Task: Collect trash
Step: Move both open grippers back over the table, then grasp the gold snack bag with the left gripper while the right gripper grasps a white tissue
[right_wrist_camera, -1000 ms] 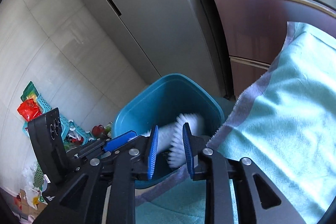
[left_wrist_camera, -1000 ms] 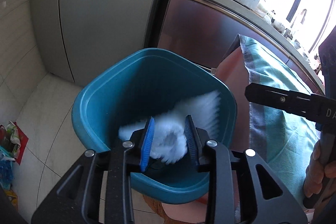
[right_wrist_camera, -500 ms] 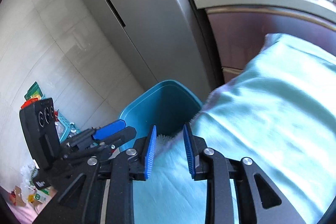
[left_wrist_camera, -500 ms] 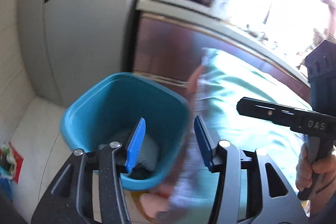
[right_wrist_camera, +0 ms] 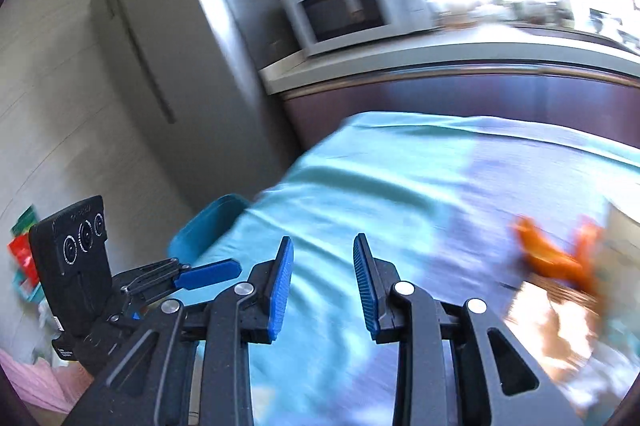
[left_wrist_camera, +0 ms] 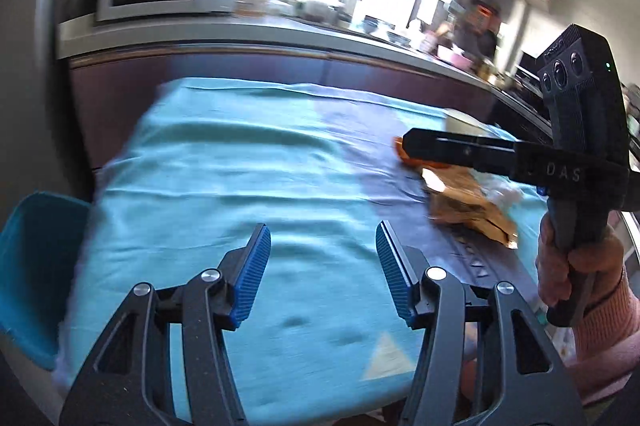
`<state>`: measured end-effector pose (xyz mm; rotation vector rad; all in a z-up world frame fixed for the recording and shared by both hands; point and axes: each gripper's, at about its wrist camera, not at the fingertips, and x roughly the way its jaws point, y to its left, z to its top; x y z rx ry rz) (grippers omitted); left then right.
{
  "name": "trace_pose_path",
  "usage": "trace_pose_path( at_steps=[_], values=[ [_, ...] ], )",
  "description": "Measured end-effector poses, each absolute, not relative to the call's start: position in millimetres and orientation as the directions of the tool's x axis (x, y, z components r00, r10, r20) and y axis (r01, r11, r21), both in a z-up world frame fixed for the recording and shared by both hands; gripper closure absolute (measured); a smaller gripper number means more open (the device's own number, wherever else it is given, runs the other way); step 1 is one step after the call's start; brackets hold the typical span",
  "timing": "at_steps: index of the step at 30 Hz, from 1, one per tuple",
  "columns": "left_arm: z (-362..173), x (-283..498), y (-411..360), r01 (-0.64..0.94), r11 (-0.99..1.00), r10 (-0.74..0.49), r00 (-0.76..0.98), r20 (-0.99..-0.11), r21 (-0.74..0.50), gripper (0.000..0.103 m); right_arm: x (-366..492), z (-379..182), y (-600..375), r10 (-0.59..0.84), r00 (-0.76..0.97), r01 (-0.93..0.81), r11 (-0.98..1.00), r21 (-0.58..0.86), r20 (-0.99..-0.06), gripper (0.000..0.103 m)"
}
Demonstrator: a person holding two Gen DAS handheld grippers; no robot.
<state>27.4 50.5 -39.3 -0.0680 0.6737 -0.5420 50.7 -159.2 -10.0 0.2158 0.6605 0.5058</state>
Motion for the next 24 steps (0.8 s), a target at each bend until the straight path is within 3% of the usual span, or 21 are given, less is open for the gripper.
trace_pose_path(
  at_steps=[5,8,11,15,18,24],
  values=[
    [-40,23,-8,0.557,0.797,-0.572,0.57,-0.59,-0.235,0.042,28,-16,-232,0.39,0.748,-0.211,0.907,0.365,-0.537,0.074],
    [-44,32,-40,0.601,0.761,-0.605,0.519,-0.604,-0.245,0.039,13,-21,-270,0.307,0.783,-0.107,0.924,0.368,-0.542,0.064],
    [-50,37,-66,0.627,0.738,-0.621,0.487,-0.614,-0.25,0.034,3,-29,-300,0.262,0.796,-0.04,0.922,0.384,-0.546,0.063],
    [-54,43,-94,0.648,0.727,-0.616,0.469,-0.633,-0.228,0.03,-2,-43,-325,0.244,0.793,0.01,0.911,0.413,-0.558,0.061],
    [-56,51,-111,0.65,0.73,-0.602,0.465,-0.649,-0.211,0.025,-3,-55,-333,0.244,0.788,0.03,0.902,0.431,-0.565,0.048],
    [-61,66,-125,0.635,0.742,-0.574,0.439,-0.691,-0.213,0.023,-4,-70,-334,0.286,0.771,0.013,0.886,0.463,-0.569,0.049]
  ],
)
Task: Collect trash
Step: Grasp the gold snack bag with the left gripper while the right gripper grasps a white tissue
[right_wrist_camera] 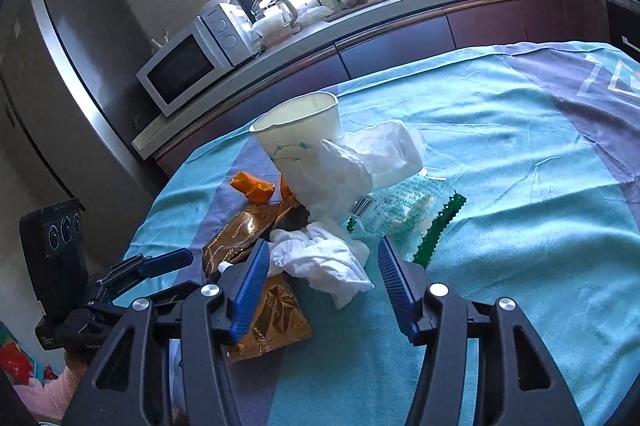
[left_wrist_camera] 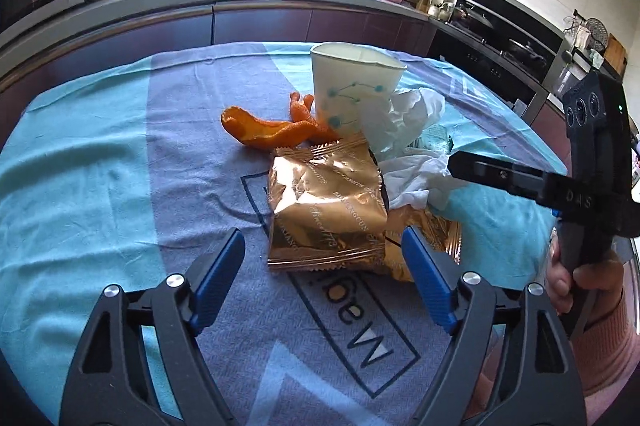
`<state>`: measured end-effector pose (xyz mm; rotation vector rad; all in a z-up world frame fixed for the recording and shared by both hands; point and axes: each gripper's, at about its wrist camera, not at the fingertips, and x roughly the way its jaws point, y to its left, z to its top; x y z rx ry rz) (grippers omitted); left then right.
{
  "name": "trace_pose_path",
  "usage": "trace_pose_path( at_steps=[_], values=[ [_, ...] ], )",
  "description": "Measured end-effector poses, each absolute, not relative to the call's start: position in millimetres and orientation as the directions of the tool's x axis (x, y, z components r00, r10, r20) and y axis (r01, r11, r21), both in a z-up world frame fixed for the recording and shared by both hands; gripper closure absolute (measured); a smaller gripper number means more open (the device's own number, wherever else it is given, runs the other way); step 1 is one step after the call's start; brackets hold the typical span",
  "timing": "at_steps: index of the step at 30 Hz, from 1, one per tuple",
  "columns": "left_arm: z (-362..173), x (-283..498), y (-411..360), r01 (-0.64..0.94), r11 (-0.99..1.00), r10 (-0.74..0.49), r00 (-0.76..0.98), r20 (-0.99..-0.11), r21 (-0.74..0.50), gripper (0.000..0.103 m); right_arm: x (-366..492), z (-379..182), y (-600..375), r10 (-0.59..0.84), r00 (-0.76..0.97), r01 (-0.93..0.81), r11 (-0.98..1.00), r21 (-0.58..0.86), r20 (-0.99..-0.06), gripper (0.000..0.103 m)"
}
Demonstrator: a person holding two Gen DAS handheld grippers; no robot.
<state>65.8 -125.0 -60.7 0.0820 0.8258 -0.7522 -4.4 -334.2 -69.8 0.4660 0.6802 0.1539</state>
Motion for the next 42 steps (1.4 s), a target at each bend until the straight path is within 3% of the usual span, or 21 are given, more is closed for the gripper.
trace_pose_path(
  at_steps=[3,6,9,12,28,42],
  values=[
    [-62,68,-129,0.631,0.746,-0.566,0.436,-0.7,-0.21,0.028,-3,-72,-332,0.304,0.766,0.002,0.88,0.474,-0.567,0.053],
    [-65,72,-130,0.625,0.745,-0.569,0.412,-0.712,-0.233,0.042,-3,-73,-331,0.313,0.763,-0.003,0.877,0.481,-0.565,0.064],
    [-68,73,-131,0.622,0.747,-0.568,0.412,-0.712,-0.236,0.042,-4,-73,-331,0.319,0.76,-0.012,0.878,0.479,-0.566,0.08],
    [-66,70,-128,0.62,0.747,-0.572,0.419,-0.706,-0.238,0.043,-7,-71,-331,0.319,0.767,-0.017,0.877,0.48,-0.557,0.085],
    [-41,47,-76,0.583,0.77,-0.588,0.495,-0.64,-0.258,0.043,-9,-41,-309,0.364,0.791,-0.118,0.88,0.461,-0.492,0.087],
    [-28,28,28,0.423,0.862,-0.499,0.616,-0.609,-0.279,0.043,20,-28,-229,0.539,0.706,-0.318,0.821,0.475,-0.459,0.087]
  ],
)
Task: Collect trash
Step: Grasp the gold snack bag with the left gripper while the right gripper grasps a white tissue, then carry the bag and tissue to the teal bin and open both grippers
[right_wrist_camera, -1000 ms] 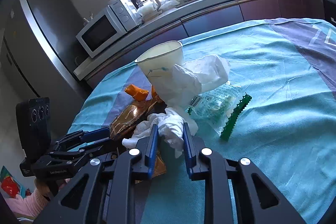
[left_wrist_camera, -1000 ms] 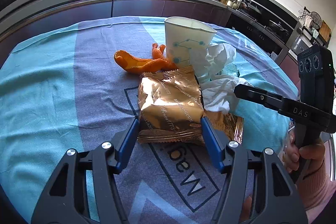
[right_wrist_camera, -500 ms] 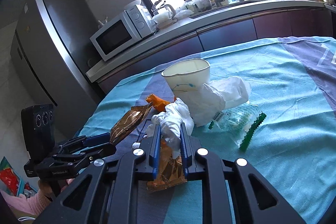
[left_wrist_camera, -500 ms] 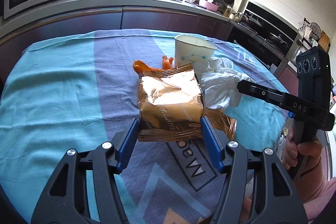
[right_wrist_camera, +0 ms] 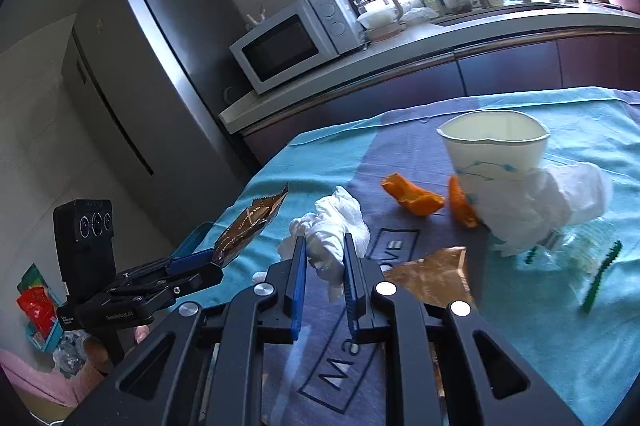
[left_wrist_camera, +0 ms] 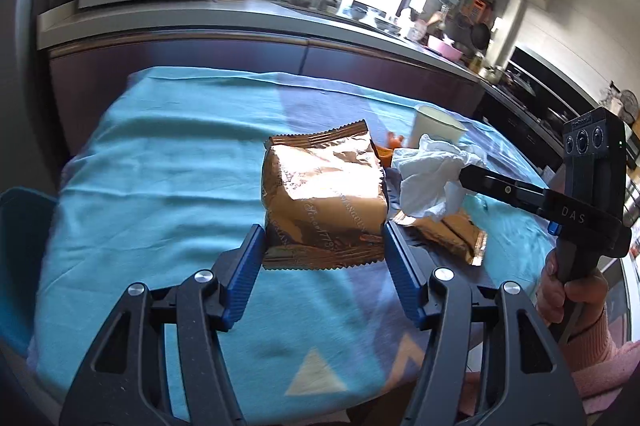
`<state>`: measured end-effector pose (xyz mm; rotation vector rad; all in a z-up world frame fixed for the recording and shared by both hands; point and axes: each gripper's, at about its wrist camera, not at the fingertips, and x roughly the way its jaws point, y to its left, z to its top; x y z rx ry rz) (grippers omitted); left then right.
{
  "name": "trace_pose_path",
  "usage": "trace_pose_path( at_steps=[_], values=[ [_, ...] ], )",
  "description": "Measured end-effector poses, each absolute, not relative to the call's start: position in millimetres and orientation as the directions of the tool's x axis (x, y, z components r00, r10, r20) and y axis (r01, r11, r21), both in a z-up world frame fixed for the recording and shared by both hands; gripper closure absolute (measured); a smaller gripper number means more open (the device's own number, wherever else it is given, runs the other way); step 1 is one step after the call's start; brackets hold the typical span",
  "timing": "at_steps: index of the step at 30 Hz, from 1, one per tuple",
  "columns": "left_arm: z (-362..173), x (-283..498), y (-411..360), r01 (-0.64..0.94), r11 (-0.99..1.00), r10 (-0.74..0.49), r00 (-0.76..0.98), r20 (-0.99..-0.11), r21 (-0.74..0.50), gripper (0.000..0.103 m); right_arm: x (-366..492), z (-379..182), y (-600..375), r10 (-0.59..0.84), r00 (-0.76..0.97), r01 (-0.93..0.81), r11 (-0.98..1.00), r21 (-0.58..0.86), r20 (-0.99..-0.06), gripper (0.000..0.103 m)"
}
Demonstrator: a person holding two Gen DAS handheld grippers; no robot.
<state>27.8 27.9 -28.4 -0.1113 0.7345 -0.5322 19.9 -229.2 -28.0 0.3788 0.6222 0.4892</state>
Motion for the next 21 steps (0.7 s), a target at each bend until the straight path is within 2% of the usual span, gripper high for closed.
trace_pose_path(
  at_steps=[13,21],
  values=[
    [-18,11,153,0.183,0.942,-0.32,0.745,-0.585,-0.282,0.043,70,-10,-116,0.704,0.541,-0.541,0.71,0.451,-0.46,0.087],
    [-17,5,221,0.037,0.96,-0.2,0.785,-0.586,-0.278,0.043,95,-5,-49,0.758,0.444,-0.627,0.643,0.439,-0.478,0.087]
  ],
)
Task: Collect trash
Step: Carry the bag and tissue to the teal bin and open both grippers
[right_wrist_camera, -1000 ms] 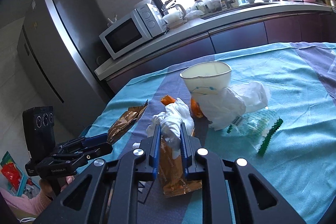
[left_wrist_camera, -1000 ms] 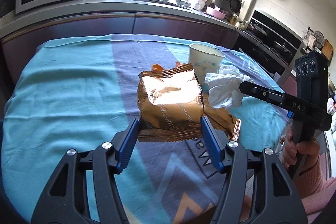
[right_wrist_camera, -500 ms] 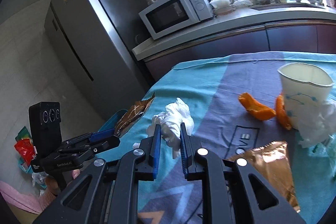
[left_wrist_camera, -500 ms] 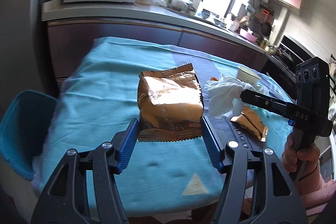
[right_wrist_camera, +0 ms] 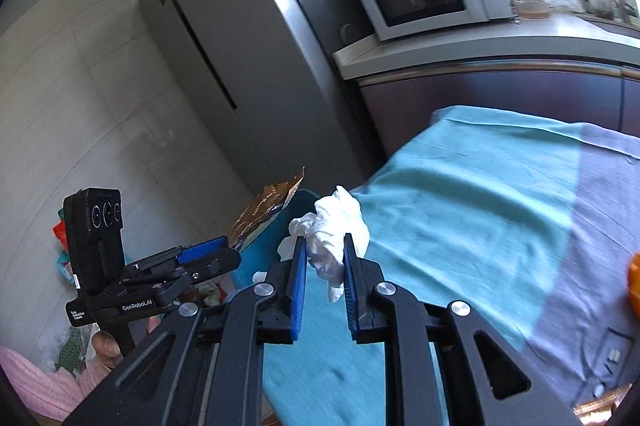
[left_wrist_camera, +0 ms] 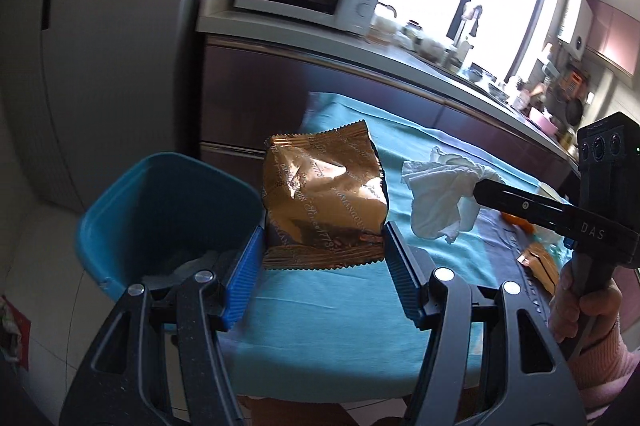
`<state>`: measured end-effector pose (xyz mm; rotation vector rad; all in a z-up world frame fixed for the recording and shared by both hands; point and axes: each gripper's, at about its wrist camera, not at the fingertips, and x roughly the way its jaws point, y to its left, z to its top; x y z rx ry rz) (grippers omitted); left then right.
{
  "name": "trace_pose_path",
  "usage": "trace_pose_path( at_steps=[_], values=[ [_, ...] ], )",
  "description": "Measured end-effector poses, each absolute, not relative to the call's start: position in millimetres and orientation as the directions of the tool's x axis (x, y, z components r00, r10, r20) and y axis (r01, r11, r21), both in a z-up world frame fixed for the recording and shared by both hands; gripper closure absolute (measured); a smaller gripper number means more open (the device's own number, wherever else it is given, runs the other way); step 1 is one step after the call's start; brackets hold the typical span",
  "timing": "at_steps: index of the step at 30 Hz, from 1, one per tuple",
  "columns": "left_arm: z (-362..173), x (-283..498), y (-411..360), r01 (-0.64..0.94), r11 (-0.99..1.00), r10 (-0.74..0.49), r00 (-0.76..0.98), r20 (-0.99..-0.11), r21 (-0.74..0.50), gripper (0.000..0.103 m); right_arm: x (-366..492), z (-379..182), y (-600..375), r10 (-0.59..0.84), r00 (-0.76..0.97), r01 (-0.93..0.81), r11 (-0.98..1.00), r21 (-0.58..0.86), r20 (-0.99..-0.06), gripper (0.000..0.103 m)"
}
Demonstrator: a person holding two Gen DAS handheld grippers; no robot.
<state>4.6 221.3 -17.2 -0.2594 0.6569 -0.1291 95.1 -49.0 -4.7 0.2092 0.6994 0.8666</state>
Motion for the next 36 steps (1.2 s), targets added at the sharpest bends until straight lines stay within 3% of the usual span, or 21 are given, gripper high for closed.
trace_pose_path(
  at_steps=[11,36],
  values=[
    [-37,6,286,-0.12,0.956,-0.079,0.775,-0.627,-0.269,0.043,111,-11,15,0.769,0.363,-0.672,0.607,0.423,-0.527,0.087],
    [-89,45,316,-0.246,0.935,-0.013,0.698,-0.716,-0.257,0.043,146,-43,113,0.706,0.283,-0.699,0.615,0.364,-0.649,0.083]
  ],
)
